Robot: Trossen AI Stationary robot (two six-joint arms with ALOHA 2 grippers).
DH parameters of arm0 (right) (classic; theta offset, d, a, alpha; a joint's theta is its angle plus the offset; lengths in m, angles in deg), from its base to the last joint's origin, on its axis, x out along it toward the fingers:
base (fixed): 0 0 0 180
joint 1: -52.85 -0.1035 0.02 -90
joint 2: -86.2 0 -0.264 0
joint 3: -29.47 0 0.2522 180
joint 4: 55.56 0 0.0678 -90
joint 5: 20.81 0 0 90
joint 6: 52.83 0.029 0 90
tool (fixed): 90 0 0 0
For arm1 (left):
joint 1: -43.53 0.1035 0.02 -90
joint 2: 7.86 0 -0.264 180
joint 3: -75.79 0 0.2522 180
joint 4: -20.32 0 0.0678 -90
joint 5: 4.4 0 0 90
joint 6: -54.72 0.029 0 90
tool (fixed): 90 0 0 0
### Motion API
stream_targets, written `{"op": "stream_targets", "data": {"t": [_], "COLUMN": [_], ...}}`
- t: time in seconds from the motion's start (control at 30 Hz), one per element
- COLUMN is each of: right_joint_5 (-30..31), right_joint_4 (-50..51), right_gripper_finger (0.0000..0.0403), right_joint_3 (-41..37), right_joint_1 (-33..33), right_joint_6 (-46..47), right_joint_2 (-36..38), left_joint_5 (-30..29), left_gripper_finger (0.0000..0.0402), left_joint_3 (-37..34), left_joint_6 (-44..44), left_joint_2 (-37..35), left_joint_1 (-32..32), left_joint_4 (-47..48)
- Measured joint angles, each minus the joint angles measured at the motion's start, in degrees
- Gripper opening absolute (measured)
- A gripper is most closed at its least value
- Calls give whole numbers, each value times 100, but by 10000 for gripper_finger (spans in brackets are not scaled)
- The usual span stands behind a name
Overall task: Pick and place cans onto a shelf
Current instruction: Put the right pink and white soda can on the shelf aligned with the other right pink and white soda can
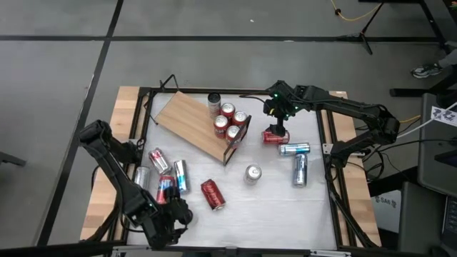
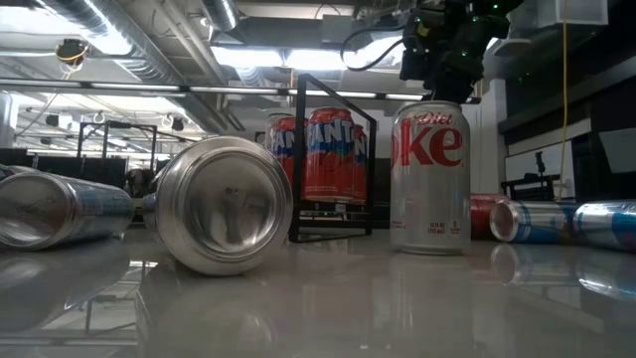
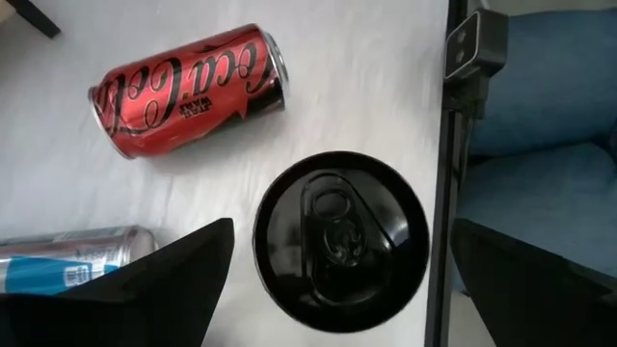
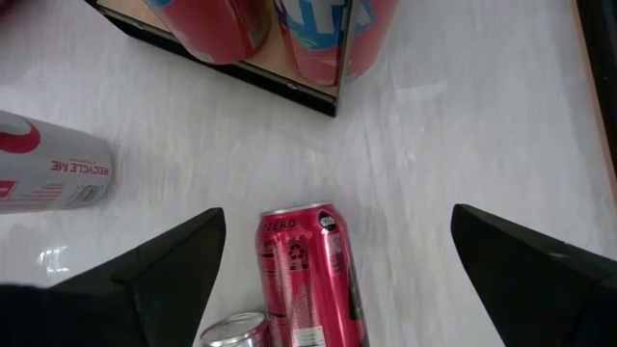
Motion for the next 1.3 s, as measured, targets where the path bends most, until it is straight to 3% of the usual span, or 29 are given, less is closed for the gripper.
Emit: {"op": "stream_targets", "data": {"t": [1.3], "right_joint_5": [1], "right_joint_4": [2], "right_gripper_finger": [390], "right_joint_3": [0], "right_joint_1": [0], "right_joint_6": [0], "right_joint_2": [0], "left_joint_5": [9], "left_gripper_finger": [378], "left_joint_3": [-7], "left_joint_6": [2], "left_joint_2": [52], "left_joint_1": [4], "left_joint_4": [-348]}}
